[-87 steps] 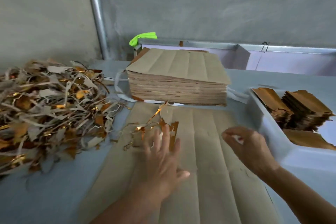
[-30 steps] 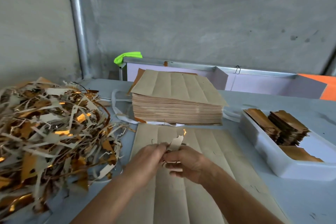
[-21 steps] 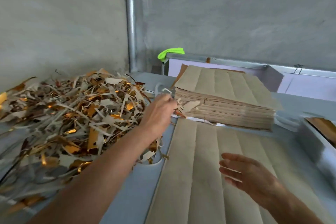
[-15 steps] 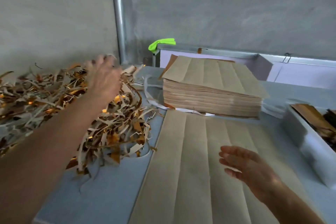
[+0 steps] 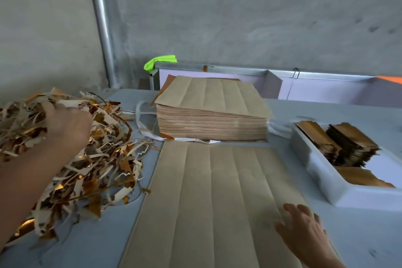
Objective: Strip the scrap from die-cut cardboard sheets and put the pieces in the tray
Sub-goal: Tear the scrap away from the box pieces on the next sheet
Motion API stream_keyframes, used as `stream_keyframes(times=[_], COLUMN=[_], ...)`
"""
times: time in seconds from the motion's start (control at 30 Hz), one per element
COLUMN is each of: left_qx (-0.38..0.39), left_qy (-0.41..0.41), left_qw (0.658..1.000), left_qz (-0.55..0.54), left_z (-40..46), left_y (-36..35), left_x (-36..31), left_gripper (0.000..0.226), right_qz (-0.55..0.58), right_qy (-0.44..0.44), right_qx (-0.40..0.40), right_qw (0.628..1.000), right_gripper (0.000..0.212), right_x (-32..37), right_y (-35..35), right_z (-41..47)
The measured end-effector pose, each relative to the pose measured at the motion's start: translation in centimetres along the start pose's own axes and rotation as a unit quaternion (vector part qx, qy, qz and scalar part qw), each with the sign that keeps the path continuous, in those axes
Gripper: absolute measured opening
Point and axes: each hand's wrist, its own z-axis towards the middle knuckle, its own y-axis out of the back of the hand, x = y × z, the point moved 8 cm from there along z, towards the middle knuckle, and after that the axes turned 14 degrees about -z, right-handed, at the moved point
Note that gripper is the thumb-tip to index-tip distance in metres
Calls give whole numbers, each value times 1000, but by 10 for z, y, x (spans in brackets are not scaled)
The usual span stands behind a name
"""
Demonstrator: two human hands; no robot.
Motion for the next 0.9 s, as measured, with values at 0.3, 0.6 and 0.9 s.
stream_keyframes(times=[0.3,0.6,0.9], left_qx=[-192,196,176], left_qy=[-180,-318,-329], left_qw=[952,875,878], left_qz=[-155,-309,-298], left_z=[-93,-237,-252], left_y=[48,-47,-57], left_x=[-92,-223,-228], left_gripper=[12,78,75], right_qz=[7,18,20], right_qy=[-11,-22,-31], right_qx=[-6,-6,-2], right_qw=[1000,1000,999], right_gripper=[56,58,60], right_x=[-12,-23,-24], right_y=[-1,-3,-6], right_z=[-12,-6,0])
